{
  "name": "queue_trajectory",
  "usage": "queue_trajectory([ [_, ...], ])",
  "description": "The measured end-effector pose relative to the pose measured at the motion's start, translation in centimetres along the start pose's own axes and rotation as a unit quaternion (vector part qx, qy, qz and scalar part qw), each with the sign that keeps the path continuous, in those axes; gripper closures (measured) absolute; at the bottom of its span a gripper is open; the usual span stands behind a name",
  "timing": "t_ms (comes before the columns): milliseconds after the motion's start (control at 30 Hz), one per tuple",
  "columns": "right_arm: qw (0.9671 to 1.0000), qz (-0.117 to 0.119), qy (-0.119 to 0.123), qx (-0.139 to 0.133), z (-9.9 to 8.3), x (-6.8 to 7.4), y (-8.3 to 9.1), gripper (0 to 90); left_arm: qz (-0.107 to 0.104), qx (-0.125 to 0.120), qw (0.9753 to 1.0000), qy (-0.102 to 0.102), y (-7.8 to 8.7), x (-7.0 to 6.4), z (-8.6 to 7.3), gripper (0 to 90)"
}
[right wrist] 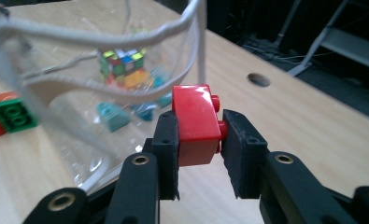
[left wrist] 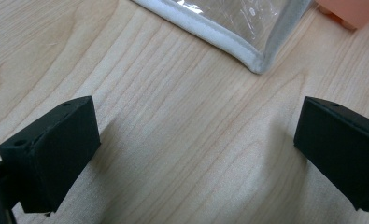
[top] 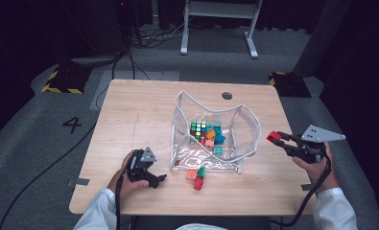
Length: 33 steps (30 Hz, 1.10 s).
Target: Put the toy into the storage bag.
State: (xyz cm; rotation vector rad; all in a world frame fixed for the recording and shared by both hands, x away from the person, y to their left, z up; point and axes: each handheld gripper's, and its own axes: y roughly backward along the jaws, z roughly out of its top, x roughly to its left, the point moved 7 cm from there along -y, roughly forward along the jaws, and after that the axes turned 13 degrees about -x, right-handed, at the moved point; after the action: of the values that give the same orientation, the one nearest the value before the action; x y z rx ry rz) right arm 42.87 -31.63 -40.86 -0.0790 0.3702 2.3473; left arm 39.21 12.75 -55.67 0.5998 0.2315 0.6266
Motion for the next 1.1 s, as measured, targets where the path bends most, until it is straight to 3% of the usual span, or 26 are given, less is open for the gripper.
queue_trajectory([
  [200, 0.9999, -0.008, 0.010, -0.009, 2.6, -1.1, -0.8, 68.0, 0.000, 0.000, 1.0000, 0.000, 0.0, 0.0, 0.0, 0.3],
  [467, 0.9997, -0.008, 0.019, -0.010, 5.3, -1.5, -2.4, 68.0, 0.000, 0.000, 1.0000, 0.000, 0.0, 0.0, 0.0, 0.3],
  [833, 0.9994, 0.013, 0.027, -0.017, 7.3, -0.6, -4.8, 68.0, 0.000, 0.001, 1.0000, 0.000, 0.0, 0.0, 0.0, 0.3],
  [1100, 0.9990, 0.032, 0.018, -0.025, 8.5, 0.3, -6.1, 68.0, 0.000, 0.001, 1.0000, 0.000, 0.0, 0.0, 0.0, 0.2],
])
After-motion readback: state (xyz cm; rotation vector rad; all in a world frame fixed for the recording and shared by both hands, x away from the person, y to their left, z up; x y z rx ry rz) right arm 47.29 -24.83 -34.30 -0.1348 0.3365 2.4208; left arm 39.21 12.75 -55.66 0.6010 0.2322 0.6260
